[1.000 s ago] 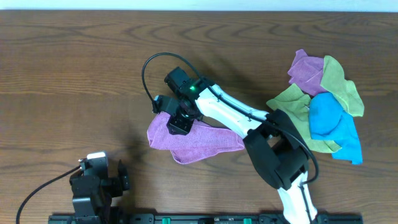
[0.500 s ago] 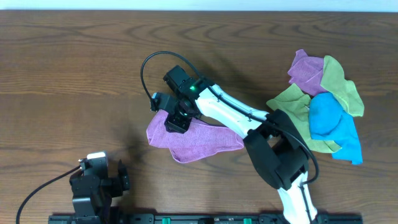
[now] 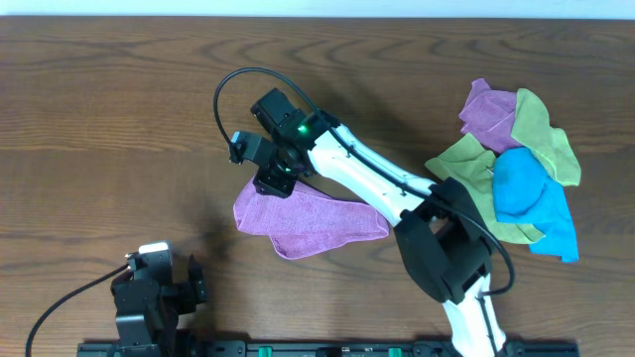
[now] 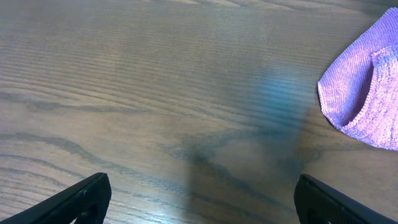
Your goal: Fold the cloth
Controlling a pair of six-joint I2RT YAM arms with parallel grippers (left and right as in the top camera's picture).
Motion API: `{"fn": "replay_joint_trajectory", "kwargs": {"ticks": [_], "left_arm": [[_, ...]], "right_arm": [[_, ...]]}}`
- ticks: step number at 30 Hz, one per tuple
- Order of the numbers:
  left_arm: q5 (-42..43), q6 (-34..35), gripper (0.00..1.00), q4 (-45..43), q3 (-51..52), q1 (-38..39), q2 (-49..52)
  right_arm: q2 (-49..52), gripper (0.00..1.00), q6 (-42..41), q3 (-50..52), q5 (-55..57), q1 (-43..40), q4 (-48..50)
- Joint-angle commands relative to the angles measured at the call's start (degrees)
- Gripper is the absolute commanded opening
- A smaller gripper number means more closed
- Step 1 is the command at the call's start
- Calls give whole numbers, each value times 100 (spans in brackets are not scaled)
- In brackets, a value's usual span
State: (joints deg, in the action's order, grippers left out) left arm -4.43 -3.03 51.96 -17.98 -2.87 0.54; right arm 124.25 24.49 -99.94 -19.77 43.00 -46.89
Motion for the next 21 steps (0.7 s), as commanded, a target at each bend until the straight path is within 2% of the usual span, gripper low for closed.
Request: {"fn": "replay_joint_trajectory", "kwargs": {"ticks": [1, 21], "left_arm": [[0, -42, 95, 160, 90, 28, -31], [0, -42, 95, 160, 90, 28, -31]], "right_arm": [[-26, 45, 94, -46, 101, 44, -22], [254, 45, 90, -44, -17, 57, -31]]}}
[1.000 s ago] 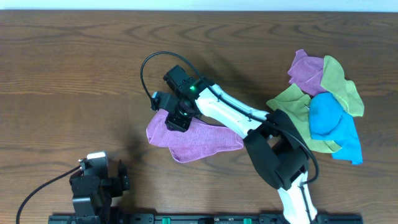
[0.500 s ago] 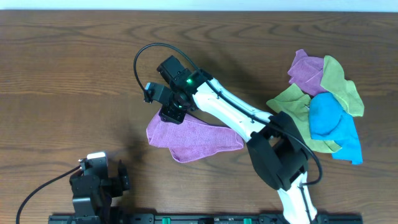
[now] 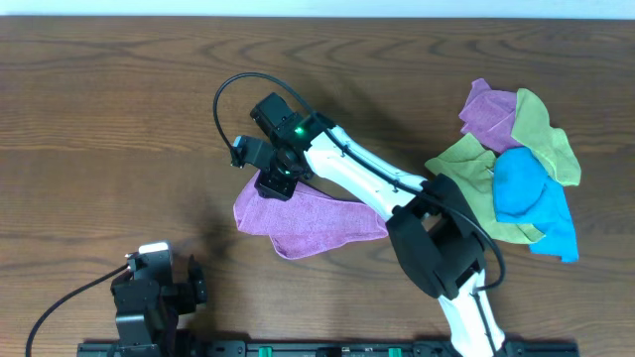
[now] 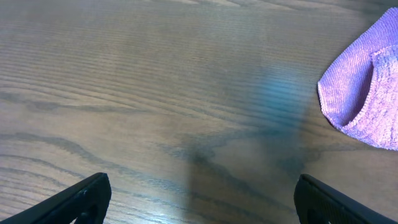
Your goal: Fold the cloth
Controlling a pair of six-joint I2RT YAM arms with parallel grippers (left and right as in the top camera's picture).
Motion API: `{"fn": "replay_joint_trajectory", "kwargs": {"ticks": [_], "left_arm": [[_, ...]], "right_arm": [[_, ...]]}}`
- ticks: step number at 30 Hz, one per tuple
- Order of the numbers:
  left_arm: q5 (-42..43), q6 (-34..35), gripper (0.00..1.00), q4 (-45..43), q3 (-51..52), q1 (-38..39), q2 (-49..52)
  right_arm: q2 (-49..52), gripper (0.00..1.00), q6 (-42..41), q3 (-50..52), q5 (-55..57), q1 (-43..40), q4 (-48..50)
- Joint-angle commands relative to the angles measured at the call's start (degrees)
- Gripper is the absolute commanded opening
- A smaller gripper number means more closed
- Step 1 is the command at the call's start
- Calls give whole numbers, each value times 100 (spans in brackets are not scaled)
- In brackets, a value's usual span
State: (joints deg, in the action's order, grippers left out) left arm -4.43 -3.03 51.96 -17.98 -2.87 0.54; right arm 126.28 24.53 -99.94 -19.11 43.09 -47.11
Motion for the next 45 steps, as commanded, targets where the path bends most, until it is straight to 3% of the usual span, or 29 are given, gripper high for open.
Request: {"fn": "replay_joint_trajectory", "kwargs": {"ticks": [1, 7, 15, 17, 19, 23, 24, 25, 26, 34, 45], "left_arm": [[0, -42, 95, 160, 90, 28, -31], [0, -42, 95, 160, 90, 28, -31], [0, -42, 95, 160, 92, 28, -31], [0, -42, 95, 160, 90, 28, -31], [0, -42, 95, 157, 92, 28, -31], [0, -42, 95, 160, 92, 28, -31], [0, -42, 95, 157, 90, 28, -31], [0, -42, 95, 160, 90, 28, -31], [0, -42, 95, 160, 90, 28, -31], [0, -42, 95, 157, 90, 28, -31], [0, -42, 95, 157, 90, 28, -31]], "right_arm": [[59, 45, 85, -44, -81, 48, -9], [299, 40, 83, -44, -197, 48, -133], [299, 16, 81, -44, -260, 61, -136], [299, 1, 79, -46, -258, 72, -133], [278, 1, 11, -57, -256, 72, -129], [72, 1, -76, -63, -254, 70, -48], [46, 14, -74, -61, -251, 70, -48], [31, 37, -74, -61, -236, 70, -50], [31, 43, -72, -61, -227, 70, -79], [37, 47, -70, -46, -232, 83, -238], [39, 44, -70, 48, -236, 105, -234]]}}
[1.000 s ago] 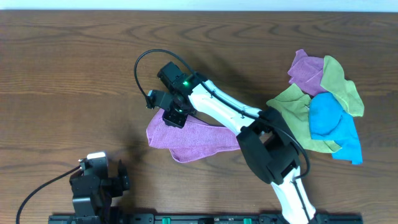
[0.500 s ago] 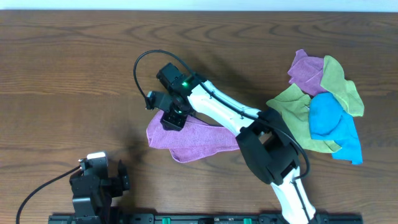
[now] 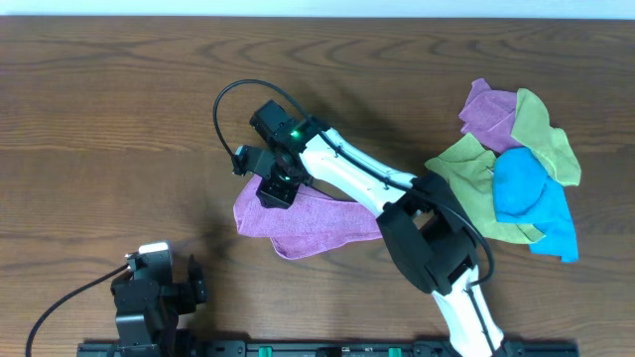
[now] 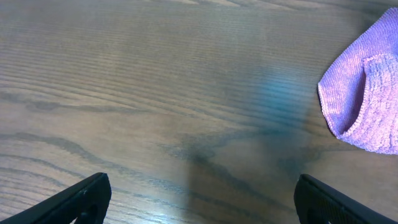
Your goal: Fold the cloth
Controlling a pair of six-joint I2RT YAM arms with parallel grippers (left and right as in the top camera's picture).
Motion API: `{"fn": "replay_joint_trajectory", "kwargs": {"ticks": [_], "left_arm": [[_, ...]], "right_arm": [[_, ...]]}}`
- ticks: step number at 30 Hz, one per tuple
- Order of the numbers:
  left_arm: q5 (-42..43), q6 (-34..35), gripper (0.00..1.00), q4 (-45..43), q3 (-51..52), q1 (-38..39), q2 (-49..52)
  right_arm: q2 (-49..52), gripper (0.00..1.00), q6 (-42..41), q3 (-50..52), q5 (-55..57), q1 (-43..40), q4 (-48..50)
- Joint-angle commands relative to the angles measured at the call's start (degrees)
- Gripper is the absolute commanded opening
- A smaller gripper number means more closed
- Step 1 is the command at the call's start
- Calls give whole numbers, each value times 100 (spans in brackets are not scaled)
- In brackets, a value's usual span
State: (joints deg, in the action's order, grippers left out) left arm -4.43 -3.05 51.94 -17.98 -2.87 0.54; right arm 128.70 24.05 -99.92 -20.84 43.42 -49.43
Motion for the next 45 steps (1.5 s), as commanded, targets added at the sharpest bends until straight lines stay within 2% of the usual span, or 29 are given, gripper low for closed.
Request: {"fn": "replay_joint_trajectory", "kwargs": {"ticks": [1, 3, 5, 7, 9, 10, 14, 19, 24, 31, 37, 45], "left_arm": [[0, -39, 95, 162, 90, 28, -31], [0, -39, 95, 160, 90, 28, -31], [0, -39, 95, 160, 92, 28, -31], [0, -39, 95, 162, 92, 28, -31], [0, -39, 95, 160, 92, 28, -31], [0, -39, 95, 160, 90, 28, -31], [0, -39, 95, 162, 90, 28, -31], [0, -39, 95, 162, 92, 28, -31], [0, -39, 95, 162, 92, 28, -31], [0, -39, 95, 160, 90, 28, -31], [0, -39, 95, 160, 90, 28, -31], [0, -39, 95, 160, 90, 28, -31]], "right_arm": [[-203, 44, -22, 103, -61, 92, 22], [-203, 42, -22, 190, -61, 129, 44], [-203, 34, -22, 199, -59, 153, 50], [-203, 22, -26, 199, -59, 155, 111], [-208, 3, -153, 164, -37, 155, 166], [-214, 1, -210, 136, -37, 149, 170], [-455, 1, -321, -46, 11, 151, 219], [-949, 1, -437, -76, 1154, 138, 332], [-1023, 1, -675, -76, 2092, -57, 332], [-1023, 1, -1093, -76, 2686, -785, 382], [-1021, 1, -1445, -76, 2684, -1825, 400], [-1019, 1, -1853, -48, 2693, -2463, 332]]}}
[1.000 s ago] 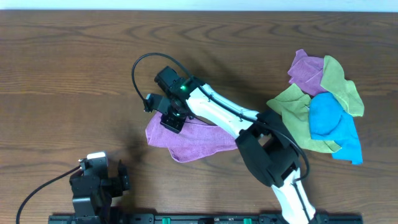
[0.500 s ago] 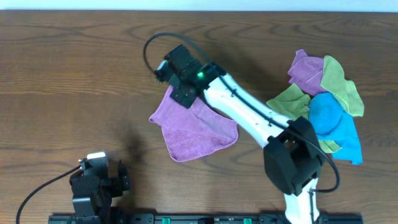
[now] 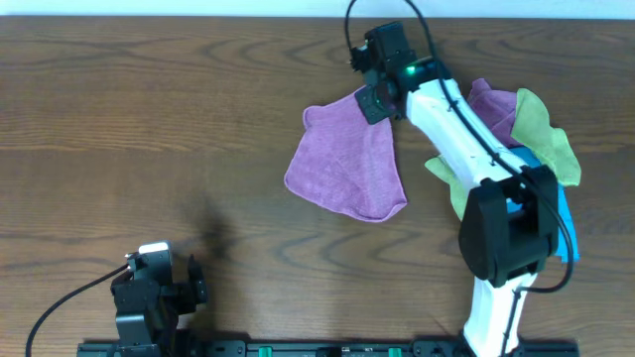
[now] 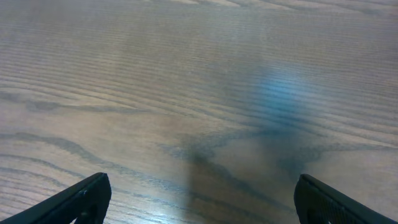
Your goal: Fold the cloth
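Note:
The purple cloth (image 3: 347, 164) lies opened out on the wooden table (image 3: 119, 119), right of centre. Its far right corner is raised under my right gripper (image 3: 372, 103), which looks shut on that corner; the fingertips are hidden by the gripper body. My left gripper (image 3: 193, 283) rests at the near left edge of the table, far from the cloth. In the left wrist view the left gripper (image 4: 199, 200) is wide open over bare wood, with only one dark fingertip (image 4: 87, 196) at each lower corner. No cloth shows in that view.
A heap of other cloths (image 3: 521, 174), purple, green and blue, lies at the right side of the table, partly under the right arm (image 3: 466, 129). The arm's base and a rail run along the near edge.
The right gripper has moved from the cloth's left part near table centre to the far right. The cloth has gone with it, now spread wider, and has left the left wrist view.
At first the right gripper was on the upper left edge of the bunched purple cloth near table centre and stayed there, a little lower by 1.5 s ago. Now cloth and gripper are farther back and right. The left arm has stayed still.

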Controlling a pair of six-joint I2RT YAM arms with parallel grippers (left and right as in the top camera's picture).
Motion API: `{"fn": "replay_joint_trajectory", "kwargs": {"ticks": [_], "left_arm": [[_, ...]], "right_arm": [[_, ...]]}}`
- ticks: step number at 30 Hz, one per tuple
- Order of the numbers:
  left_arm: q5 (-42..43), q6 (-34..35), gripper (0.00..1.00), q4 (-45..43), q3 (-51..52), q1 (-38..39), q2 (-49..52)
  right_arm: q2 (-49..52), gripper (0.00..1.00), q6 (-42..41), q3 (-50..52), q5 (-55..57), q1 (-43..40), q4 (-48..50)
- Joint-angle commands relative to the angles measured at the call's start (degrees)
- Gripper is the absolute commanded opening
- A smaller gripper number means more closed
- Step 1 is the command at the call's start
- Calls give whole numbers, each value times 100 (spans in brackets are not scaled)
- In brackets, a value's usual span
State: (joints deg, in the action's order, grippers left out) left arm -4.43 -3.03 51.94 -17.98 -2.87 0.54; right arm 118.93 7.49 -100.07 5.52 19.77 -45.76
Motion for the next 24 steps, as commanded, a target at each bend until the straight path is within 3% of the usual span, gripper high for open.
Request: {"fn": "replay_joint_trajectory", "kwargs": {"ticks": [1, 3, 4, 5, 6, 7, 11, 19, 24], "left_arm": [[0, -42, 95, 160, 90, 28, -31], [0, -42, 95, 162, 92, 28, -31], [0, -42, 95, 162, 90, 28, -31], [0, -42, 95, 160, 92, 28, -31], [0, -42, 95, 162, 92, 28, -31], [0, -42, 95, 162, 92, 28, -31], [0, -42, 95, 160, 90, 28, -31], [0, -42, 95, 160, 90, 28, -31], [0, -42, 95, 160, 90, 28, -31]], "right_arm": [[-42, 1, -275, -31, 118, -144, -61], [-42, 1, -455, -31, 348, -201, -116], [-42, 12, -542, -31, 468, -225, -146], [-42, 44, -625, -31, 570, -245, -177], [-42, 60, -721, -31, 662, -258, -208], [-42, 68, -750, -31, 671, -260, -225], [-55, 70, -743, -35, 667, -153, -129], [-59, 56, -267, -42, -1023, 577, 162], [260, 54, -273, -42, -1093, 1080, 525]]}}
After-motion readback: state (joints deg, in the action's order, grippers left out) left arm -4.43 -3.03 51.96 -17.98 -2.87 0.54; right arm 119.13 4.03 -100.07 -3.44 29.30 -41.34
